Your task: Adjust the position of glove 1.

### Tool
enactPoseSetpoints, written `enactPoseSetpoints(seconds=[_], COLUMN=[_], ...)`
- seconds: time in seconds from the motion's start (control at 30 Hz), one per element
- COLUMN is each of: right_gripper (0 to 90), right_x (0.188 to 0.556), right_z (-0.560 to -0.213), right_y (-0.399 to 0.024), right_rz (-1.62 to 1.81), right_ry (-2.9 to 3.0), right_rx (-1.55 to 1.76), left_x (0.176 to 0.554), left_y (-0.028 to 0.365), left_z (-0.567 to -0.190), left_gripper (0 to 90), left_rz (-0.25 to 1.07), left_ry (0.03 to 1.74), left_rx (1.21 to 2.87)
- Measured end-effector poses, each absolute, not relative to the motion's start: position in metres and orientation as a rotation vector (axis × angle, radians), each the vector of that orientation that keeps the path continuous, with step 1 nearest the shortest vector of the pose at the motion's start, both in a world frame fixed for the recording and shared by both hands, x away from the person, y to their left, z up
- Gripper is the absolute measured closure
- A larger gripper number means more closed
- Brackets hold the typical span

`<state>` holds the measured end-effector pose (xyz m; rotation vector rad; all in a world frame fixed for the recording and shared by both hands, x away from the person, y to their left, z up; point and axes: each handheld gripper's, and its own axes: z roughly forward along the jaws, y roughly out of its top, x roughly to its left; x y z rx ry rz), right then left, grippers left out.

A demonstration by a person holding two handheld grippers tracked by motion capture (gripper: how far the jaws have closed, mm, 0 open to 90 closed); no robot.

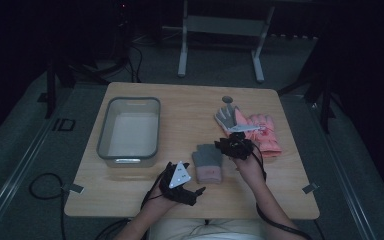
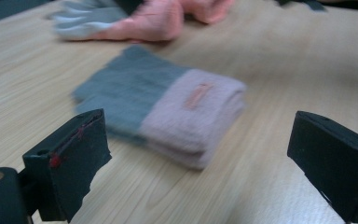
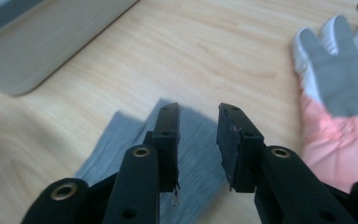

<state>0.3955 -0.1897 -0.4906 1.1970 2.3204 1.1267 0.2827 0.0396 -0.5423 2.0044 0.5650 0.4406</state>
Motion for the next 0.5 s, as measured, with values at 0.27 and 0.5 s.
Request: enactPoseSetpoints(seconds=[0.27, 0.5], right_gripper=[54.8, 43.8], right_x=[0.421, 0.431], right_z=[-0.515, -0.531], right_y=[-0.189, -0.188], right_rz=[1.072, 1.013], right_ry=[2.383, 2.428], right_rx=[1.253, 1.257], left_x=[0.306, 0.318], left_y=[0.019, 0.005], left_z=[-0.542, -0.551], left_gripper=[14.1, 22.9], left_rz=[0.414, 0.394], left_ry=[0.362, 0.252], left_rx=[2.146, 2.269])
